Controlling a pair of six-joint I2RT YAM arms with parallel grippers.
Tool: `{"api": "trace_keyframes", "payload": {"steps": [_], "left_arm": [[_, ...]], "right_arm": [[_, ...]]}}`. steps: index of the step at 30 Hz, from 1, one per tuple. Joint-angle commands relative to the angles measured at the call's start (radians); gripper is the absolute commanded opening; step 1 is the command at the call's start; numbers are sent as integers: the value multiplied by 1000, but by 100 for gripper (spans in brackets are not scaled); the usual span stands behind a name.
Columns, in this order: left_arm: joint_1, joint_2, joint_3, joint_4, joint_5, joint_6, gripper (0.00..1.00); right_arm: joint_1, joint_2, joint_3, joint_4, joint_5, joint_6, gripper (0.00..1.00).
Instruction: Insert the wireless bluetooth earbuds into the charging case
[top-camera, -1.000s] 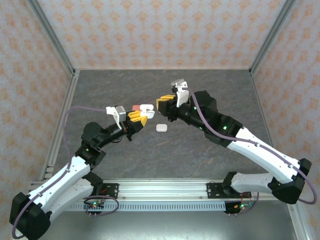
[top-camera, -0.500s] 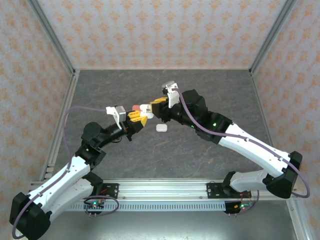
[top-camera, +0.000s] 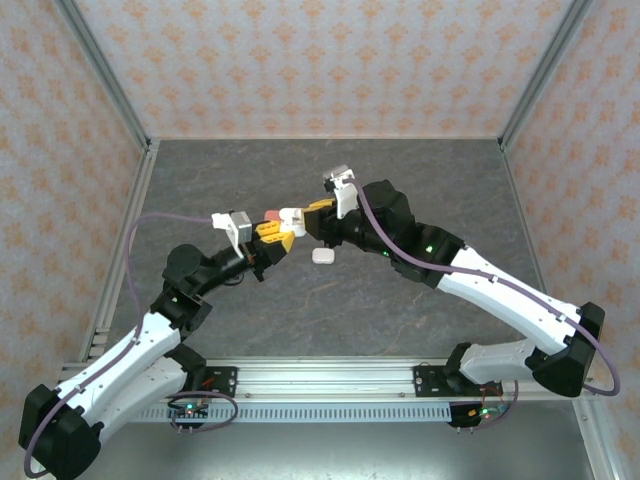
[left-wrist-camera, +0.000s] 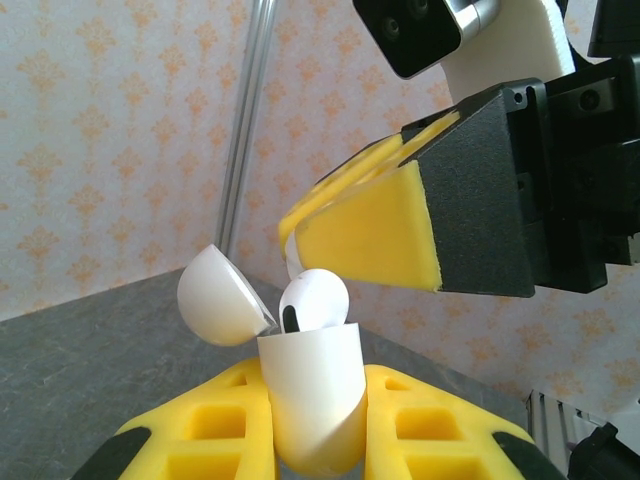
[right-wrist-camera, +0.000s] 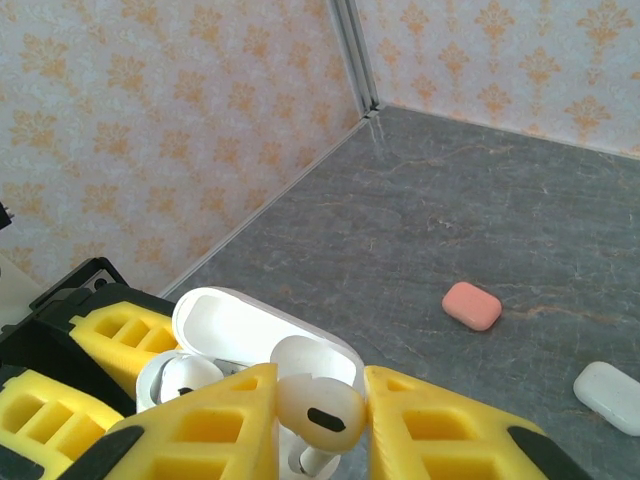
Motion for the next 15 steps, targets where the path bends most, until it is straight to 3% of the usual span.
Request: {"api": "trace_keyframes", "payload": {"steps": [1,15], "left_arm": [[-5,-9,1,56,-8,-2,0],[-5,-10,1,59,-17,2,0]], "right_arm": [[7,9,10,-13,-18,15,24],[7,25,36,-46,-55,43,25]]}}
